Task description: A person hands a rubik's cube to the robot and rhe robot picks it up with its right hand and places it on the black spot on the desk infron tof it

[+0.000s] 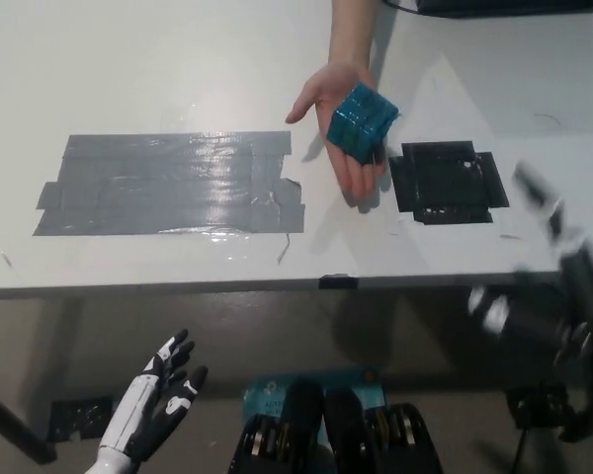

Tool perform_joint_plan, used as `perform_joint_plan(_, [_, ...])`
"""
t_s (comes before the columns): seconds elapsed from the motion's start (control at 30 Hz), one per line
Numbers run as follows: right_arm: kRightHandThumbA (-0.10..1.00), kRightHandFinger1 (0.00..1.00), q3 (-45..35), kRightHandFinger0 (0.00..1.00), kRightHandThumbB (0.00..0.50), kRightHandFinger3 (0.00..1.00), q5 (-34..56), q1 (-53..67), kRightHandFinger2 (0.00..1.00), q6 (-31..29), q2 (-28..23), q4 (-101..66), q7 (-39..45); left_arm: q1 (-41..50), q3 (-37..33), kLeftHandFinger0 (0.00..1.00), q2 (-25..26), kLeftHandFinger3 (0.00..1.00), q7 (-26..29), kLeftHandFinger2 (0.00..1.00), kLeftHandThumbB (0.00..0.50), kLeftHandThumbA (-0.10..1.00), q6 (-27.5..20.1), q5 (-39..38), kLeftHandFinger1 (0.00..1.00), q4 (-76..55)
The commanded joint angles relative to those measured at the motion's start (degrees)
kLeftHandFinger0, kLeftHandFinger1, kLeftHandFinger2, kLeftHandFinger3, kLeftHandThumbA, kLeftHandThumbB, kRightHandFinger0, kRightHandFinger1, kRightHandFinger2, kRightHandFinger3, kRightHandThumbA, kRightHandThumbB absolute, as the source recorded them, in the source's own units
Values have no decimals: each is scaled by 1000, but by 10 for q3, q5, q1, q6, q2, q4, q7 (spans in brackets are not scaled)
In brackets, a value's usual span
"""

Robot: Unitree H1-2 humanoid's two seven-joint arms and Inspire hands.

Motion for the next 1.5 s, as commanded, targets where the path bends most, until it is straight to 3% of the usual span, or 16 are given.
perform_joint_plan(0.0, [837, 1000, -16, 1000, 349, 1000, 42, -183, 1000, 150, -66, -32, 90, -14, -3, 994, 7, 1000, -14, 1000, 168, 782, -12, 3, 1000, -22])
perform_joint_plan(0.1, [829, 1000, 3, 1000, 412, 1000, 65, -274, 1000, 195, -89, 61, 135, -17, -2, 999, 10, 1000, -15, 1000, 169, 787, -10, 5, 1000, -25])
perform_joint_plan(0.2, [849, 1000, 24, 1000, 425, 1000, 55, -326, 1000, 225, -93, 127, 157, -22, -3, 1000, 10, 1000, -16, 1000, 176, 790, -6, 5, 1000, -24])
perform_joint_plan(0.43, [885, 1000, 78, 1000, 467, 1000, 29, -429, 1000, 228, -78, 324, 190, -30, -4, 999, 12, 1000, -20, 1000, 169, 790, -1, 4, 1000, -28])
perform_joint_plan(0.53, [872, 1000, 86, 1000, 444, 1000, 30, -456, 1000, 228, -69, 384, 203, -32, -3, 1000, 12, 1000, -21, 1000, 164, 793, 2, 6, 1000, -29])
perform_joint_plan(0.6, [845, 1000, 86, 1000, 460, 1000, 42, -476, 1000, 228, -56, 440, 209, -33, -2, 1000, 12, 1000, -21, 1000, 161, 791, 0, 5, 1000, -29])
perform_joint_plan(0.7, [888, 1000, 100, 1000, 498, 1000, 29, -497, 1000, 228, -49, 494, 213, -33, -2, 1000, 12, 1000, -23, 1000, 169, 791, -4, 3, 1000, -25])
perform_joint_plan(0.73, [869, 1000, 103, 1000, 466, 1000, 29, -503, 1000, 228, -45, 514, 218, -33, -2, 1000, 12, 1000, -24, 1000, 172, 794, -4, 3, 1000, -24])
perform_joint_plan(0.8, [859, 1000, 103, 1000, 454, 1000, 29, -511, 1000, 228, -37, 542, 223, -34, -3, 1000, 13, 1000, -25, 1000, 181, 805, -2, 6, 1000, -24])
perform_joint_plan(1.13, [893, 1000, 115, 1000, 461, 1000, 13, -543, 1000, 228, -16, 638, 232, -38, -1, 995, 13, 1000, -25, 1000, 171, 803, -2, 14, 1000, -28])
perform_joint_plan(1.33, [994, 1000, 139, 1000, 489, 1000, 4, -545, 1000, 225, -23, 644, 243, -42, -2, 995, 13, 1000, -27, 1000, 170, 803, 0, 16, 1000, -31])
perform_joint_plan(1.43, [975, 1000, 143, 1000, 485, 1000, -6, -547, 1000, 228, -22, 649, 235, -44, -1, 996, 12, 1000, -26, 1000, 169, 792, -2, 14, 1000, -30])
perform_joint_plan(1.47, [918, 1000, 146, 1000, 469, 1000, -14, -548, 1000, 228, -22, 651, 225, -46, -1, 993, 11, 1000, -26, 1000, 172, 784, -3, 14, 1000, -29])
